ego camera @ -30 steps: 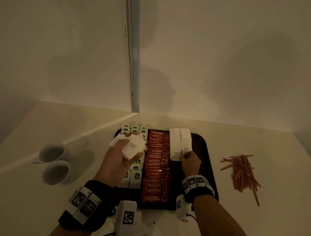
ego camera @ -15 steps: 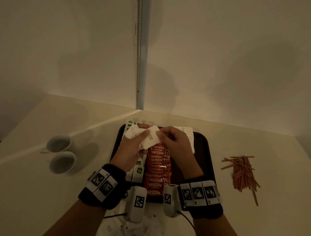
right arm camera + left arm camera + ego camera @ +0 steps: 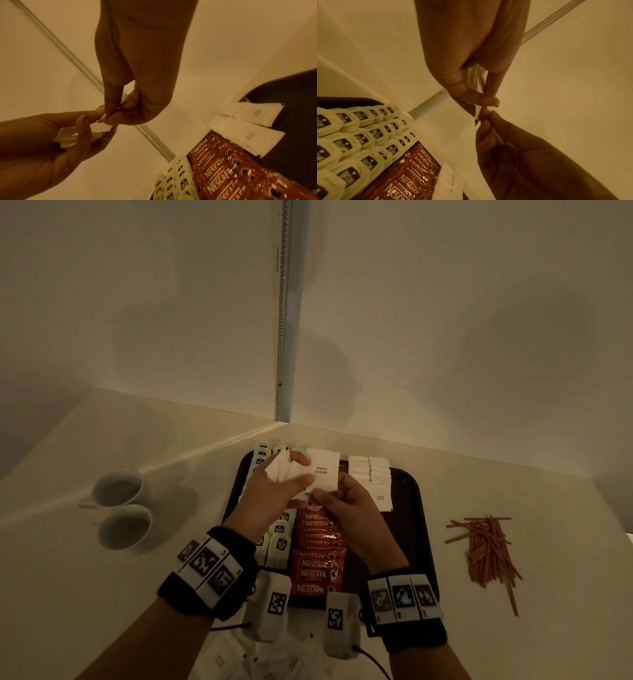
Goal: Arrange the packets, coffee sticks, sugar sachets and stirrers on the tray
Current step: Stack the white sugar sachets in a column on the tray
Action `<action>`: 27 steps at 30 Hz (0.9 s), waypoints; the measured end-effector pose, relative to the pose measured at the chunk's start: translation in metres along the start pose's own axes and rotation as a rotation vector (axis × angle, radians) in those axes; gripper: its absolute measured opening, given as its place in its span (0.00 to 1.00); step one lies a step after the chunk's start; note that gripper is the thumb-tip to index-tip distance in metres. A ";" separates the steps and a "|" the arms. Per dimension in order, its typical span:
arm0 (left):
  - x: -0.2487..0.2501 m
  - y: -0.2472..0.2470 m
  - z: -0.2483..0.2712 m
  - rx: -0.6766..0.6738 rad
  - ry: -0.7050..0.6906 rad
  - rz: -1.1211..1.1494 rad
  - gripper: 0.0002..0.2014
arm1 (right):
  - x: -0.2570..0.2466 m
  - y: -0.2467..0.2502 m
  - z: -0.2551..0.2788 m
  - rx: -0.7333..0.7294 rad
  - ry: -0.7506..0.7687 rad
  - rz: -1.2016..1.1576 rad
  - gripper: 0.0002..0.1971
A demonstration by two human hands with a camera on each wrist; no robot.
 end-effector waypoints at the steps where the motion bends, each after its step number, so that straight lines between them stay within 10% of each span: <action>1: 0.001 0.000 0.000 0.008 -0.021 -0.023 0.08 | -0.001 0.001 0.000 0.016 0.015 0.068 0.18; 16: -0.011 -0.003 0.000 -0.015 -0.044 0.197 0.12 | -0.017 0.063 0.002 0.330 0.187 0.173 0.03; 22: -0.014 0.010 -0.007 0.063 -0.009 0.296 0.14 | 0.029 0.181 -0.012 0.722 -0.051 0.513 0.08; 27: -0.019 0.013 -0.007 0.091 0.011 0.282 0.13 | 0.061 0.213 -0.023 0.744 -0.228 0.785 0.11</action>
Point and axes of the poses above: each hand's wrist, its own z-axis away from the middle knuckle, its own y-axis out of the back of the hand, x = y × z, the point moved 6 cm from there along -z, towards the middle knuckle, and after that the axes turned 1 degree about -y, right-handed, at the moved point
